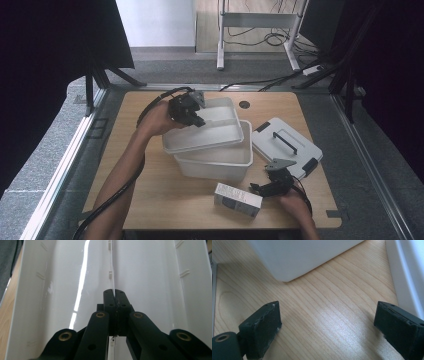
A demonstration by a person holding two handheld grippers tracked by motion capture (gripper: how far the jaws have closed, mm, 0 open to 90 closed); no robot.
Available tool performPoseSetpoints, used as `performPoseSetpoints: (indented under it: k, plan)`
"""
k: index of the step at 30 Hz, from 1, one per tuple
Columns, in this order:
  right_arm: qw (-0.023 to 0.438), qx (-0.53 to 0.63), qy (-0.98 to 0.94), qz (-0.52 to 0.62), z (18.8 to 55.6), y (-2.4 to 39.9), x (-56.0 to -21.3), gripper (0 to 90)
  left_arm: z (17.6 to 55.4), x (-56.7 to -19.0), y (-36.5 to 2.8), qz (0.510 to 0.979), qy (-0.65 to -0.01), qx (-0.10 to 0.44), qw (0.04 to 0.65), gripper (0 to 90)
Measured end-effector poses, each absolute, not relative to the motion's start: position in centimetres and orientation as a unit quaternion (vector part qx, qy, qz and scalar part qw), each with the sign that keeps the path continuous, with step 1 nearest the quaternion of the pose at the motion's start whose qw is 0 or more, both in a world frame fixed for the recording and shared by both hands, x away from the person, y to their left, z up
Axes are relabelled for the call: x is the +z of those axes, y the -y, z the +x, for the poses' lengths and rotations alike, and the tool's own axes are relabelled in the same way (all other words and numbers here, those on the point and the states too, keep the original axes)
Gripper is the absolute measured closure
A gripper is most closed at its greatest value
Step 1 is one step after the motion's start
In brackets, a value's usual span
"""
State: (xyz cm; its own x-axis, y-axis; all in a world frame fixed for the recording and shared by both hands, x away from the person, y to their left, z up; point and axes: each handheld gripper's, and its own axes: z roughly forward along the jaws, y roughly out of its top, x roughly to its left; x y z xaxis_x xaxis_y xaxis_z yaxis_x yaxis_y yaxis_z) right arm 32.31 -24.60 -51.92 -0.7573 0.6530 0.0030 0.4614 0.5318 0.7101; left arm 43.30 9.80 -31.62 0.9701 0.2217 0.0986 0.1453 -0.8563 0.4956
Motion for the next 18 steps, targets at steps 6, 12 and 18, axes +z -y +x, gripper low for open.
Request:
performPoseSetpoints:
  k: [6,12,18]
  plan:
    - [0.132,0.361,-0.865,0.323,32.3,24.6,-51.9,6.9,43.2,-31.6,-12.5,0.953,-0.140,0.090,0.252,89.3]
    - [0.132,0.361,-0.865,0.323,32.3,24.6,-51.9,7.0,43.0,-31.7,-15.6,0.945,-0.187,0.104,0.248,89.3]
    - [0.132,0.361,-0.865,0.323,32.3,24.6,-51.9,7.0,42.5,-31.7,-18.8,0.934,-0.231,0.117,0.248,89.3]
